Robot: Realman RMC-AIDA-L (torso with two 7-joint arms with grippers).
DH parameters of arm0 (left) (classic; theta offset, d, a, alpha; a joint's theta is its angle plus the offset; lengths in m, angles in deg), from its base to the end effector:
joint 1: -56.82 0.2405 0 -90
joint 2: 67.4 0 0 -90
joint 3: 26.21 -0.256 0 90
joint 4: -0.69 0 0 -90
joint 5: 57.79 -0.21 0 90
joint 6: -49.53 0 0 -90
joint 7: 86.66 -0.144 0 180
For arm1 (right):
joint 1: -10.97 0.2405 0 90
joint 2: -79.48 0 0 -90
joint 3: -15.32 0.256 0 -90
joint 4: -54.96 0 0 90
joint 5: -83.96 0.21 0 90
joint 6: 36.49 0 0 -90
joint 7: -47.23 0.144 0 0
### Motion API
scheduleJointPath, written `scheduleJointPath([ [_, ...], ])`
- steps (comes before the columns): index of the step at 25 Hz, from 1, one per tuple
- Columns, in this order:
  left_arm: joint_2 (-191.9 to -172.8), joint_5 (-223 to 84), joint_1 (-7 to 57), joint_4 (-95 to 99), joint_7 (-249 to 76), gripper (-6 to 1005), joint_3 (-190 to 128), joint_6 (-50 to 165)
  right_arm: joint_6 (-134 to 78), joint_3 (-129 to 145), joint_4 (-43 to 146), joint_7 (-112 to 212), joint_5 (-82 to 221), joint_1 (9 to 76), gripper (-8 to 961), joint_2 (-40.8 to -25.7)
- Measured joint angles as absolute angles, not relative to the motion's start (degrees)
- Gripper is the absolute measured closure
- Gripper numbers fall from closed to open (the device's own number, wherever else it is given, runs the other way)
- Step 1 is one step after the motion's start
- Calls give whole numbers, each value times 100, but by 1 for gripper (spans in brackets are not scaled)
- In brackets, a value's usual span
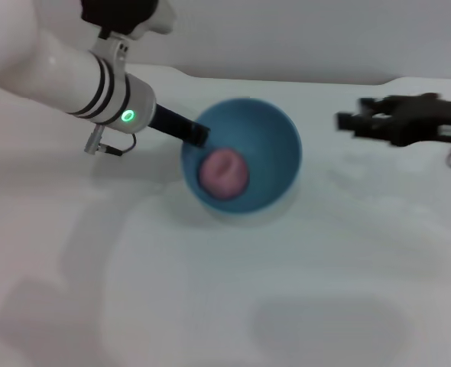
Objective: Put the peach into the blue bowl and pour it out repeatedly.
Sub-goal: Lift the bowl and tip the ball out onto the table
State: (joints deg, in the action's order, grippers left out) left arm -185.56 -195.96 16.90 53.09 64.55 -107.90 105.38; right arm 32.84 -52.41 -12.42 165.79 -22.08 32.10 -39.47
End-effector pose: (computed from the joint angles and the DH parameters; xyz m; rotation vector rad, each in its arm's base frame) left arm -0.2021 0.4115 -0.0441 -2.3723 -1.1101 0.0969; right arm 0.2103 0.3585 0.0216 -2.5064 0.9240 0.5664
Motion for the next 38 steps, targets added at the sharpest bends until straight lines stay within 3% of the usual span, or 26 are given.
scheduleJointPath([
  [10,-18560,-18991,2418,5446,6381,1001,-12380,8120,3206,-3637,-396,16542,-1697,2476,363,-3932],
  [30,-18599,-20487,2970,5865,6252,1001,-14782,4838,3137,-3391,12,16520,-1722,2383,364,-3917],
  [38,-18642,-20654,3380,5210,4214,1001,-15855,2490,3146,-3389,12,16552,-1719,2382,364,-3917],
])
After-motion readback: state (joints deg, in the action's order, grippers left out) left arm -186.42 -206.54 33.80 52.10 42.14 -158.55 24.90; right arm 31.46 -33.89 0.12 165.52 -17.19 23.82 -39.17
